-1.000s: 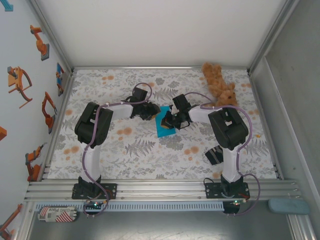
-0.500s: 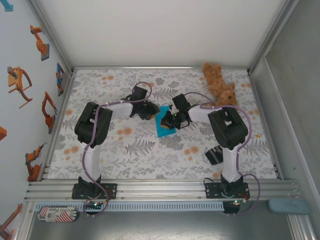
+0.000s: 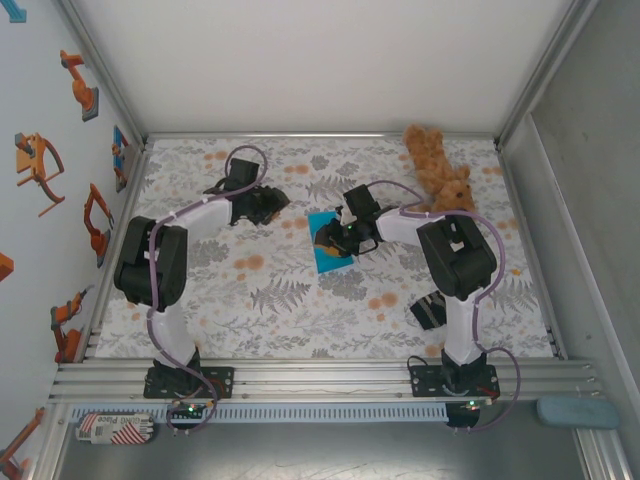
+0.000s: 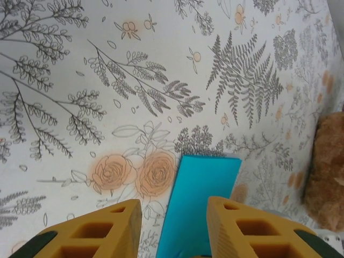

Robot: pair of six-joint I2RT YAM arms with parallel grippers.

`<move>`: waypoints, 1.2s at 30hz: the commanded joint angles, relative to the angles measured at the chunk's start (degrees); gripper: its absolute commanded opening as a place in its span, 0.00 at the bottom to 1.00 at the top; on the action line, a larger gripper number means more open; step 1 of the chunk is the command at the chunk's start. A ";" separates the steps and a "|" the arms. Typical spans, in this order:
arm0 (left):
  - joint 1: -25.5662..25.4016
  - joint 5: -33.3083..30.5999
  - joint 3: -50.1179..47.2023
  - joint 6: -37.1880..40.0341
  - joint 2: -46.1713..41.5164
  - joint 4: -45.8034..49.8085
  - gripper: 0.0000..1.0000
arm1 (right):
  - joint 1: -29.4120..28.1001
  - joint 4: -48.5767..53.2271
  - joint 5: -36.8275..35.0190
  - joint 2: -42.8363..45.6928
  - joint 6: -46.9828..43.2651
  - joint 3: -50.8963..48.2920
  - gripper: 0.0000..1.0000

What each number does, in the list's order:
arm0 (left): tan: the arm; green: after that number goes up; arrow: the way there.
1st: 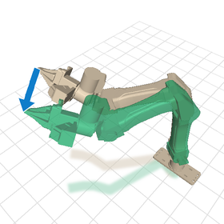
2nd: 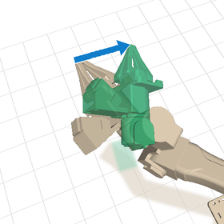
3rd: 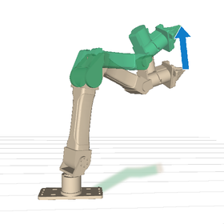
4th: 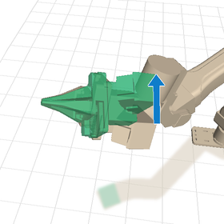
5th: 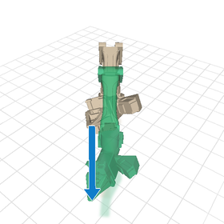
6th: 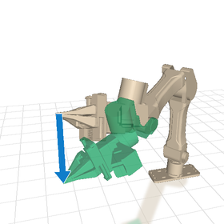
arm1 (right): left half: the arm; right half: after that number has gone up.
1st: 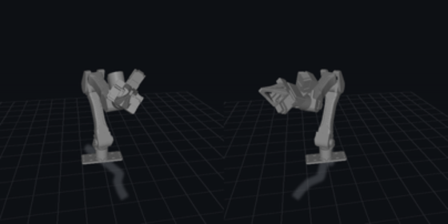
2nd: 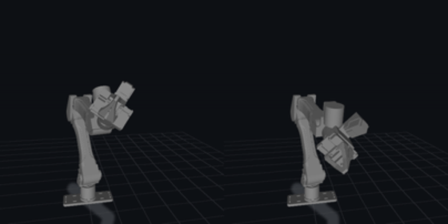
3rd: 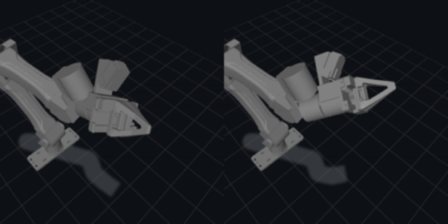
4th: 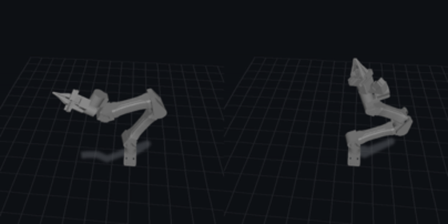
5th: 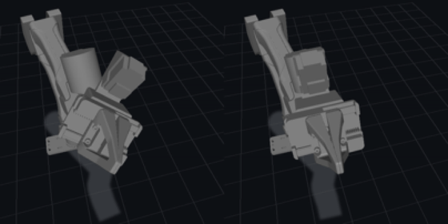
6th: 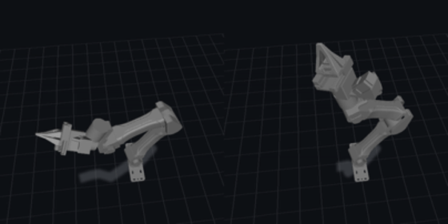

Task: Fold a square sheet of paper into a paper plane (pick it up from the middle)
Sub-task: Fold the triangle a second time at the center of the table.

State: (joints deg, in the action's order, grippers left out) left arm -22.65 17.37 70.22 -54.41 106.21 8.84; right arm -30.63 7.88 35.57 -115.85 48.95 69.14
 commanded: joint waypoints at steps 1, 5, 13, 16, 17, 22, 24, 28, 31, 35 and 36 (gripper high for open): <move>-0.80 0.93 -2.79 0.68 -1.66 0.26 0.37 | -0.22 2.69 -2.08 0.12 -1.53 -0.28 0.43; -2.71 1.70 -4.37 -0.29 -2.25 -1.24 0.37 | -0.22 3.47 -2.35 0.04 -2.44 -0.30 0.39; -8.36 2.58 -6.39 -2.09 -1.44 -6.16 0.32 | -0.17 7.05 -4.36 -0.37 -5.31 -0.46 0.12; -10.59 2.53 -5.89 -1.63 -0.39 -6.47 0.29 | -0.13 7.58 -4.54 -0.66 -5.44 -0.45 0.03; -11.11 2.12 -5.72 -1.48 -0.03 -6.14 0.27 | -0.13 7.59 -4.65 -0.73 -5.49 -0.52 0.01; -13.34 0.10 -3.91 0.53 2.64 -2.71 0.19 | -0.13 8.18 -4.55 -1.19 -5.53 -0.17 0.00; -14.06 -0.27 -3.14 1.34 3.33 -1.72 0.18 | -0.11 8.25 -4.55 -1.22 -5.54 -0.32 0.00; -14.81 -0.54 -2.03 1.82 4.78 -0.56 0.15 | -0.13 8.44 -4.72 -1.23 -5.53 -0.34 0.00; -14.95 -0.77 -1.50 1.68 5.57 -0.48 0.13 | -0.13 8.39 -4.72 -1.30 -5.50 -0.36 0.00; -14.92 -1.11 -0.74 1.80 6.19 0.45 0.11 | -0.13 8.48 -4.91 -1.28 -5.36 -0.40 0.00; -14.95 -1.00 -0.69 1.83 6.45 0.58 0.11 | -0.13 8.55 -4.91 -1.31 -5.35 -0.33 0.00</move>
State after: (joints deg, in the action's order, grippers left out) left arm -37.43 17.08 67.83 -53.93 111.37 7.57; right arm -30.61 12.29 32.91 -115.83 44.07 69.06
